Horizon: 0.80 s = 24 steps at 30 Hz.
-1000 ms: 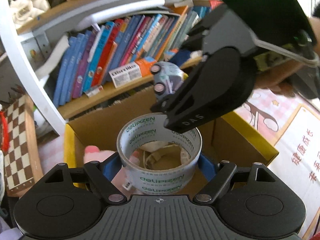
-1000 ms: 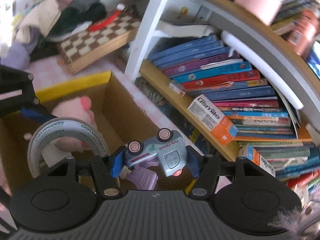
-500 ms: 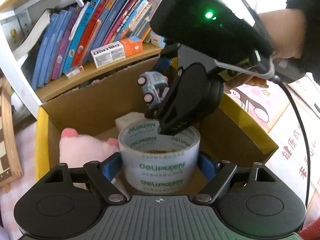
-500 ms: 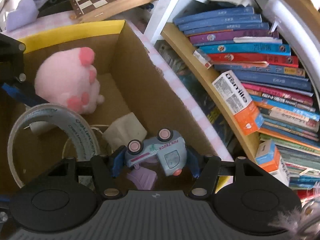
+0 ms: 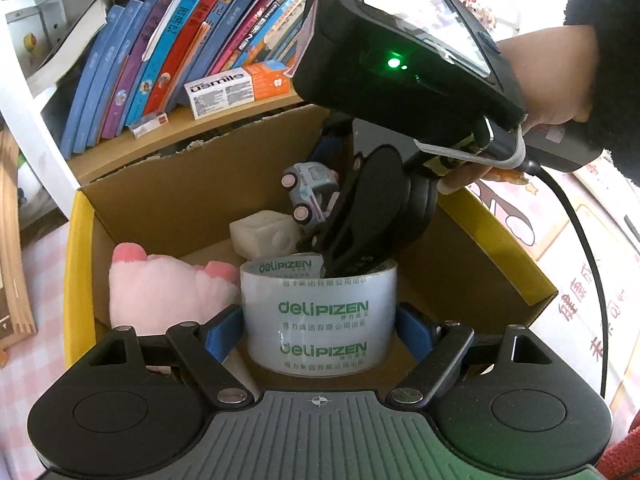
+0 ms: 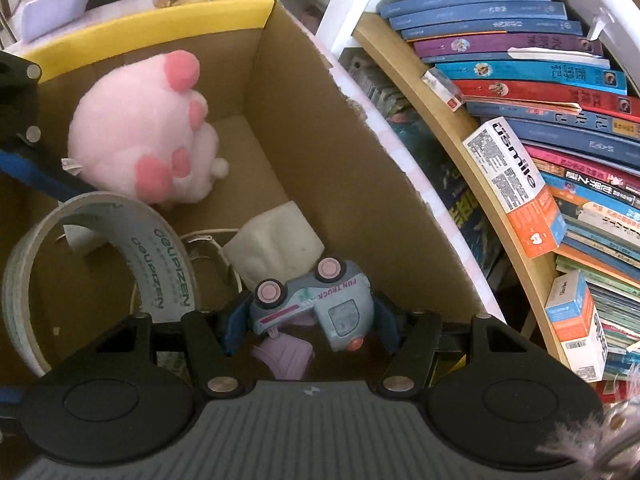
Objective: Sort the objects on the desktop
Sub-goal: 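Lower the tape roll into the box and open the left tool while the right tool releases the car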
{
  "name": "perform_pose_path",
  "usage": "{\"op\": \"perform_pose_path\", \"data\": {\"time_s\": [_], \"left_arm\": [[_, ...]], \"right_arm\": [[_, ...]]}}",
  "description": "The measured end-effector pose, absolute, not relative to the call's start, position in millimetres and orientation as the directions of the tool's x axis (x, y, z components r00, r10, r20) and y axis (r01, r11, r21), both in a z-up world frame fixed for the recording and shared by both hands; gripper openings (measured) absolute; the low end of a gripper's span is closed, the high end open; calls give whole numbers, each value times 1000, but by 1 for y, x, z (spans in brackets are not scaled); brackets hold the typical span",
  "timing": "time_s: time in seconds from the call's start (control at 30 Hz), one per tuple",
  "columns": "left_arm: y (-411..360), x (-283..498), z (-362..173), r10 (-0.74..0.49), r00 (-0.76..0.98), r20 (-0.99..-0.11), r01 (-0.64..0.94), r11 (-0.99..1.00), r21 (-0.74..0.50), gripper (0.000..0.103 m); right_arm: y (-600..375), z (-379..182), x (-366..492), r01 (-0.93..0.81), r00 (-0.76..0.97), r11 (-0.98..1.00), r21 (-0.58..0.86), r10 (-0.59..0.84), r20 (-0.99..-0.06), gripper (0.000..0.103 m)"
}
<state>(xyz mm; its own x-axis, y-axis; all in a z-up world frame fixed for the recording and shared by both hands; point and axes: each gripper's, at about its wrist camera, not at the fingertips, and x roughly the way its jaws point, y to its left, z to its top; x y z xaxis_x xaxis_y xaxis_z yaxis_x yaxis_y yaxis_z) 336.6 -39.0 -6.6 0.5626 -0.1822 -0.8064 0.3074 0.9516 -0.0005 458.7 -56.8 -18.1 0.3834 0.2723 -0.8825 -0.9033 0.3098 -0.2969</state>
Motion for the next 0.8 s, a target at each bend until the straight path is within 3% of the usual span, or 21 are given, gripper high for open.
{"op": "perform_pose_path", "data": {"time_s": [0.47,0.8], "left_arm": [[-40,324,5,-169,624,-763,298,954,32,92],[-36,303,28,-189,705,-684,277,961,20,92]], "right_arm": [[-64,-6,459,-895,383,353,-271,301,-873,67],[-93,30,440,-833,469,493,-251,389,-793,72]]}}
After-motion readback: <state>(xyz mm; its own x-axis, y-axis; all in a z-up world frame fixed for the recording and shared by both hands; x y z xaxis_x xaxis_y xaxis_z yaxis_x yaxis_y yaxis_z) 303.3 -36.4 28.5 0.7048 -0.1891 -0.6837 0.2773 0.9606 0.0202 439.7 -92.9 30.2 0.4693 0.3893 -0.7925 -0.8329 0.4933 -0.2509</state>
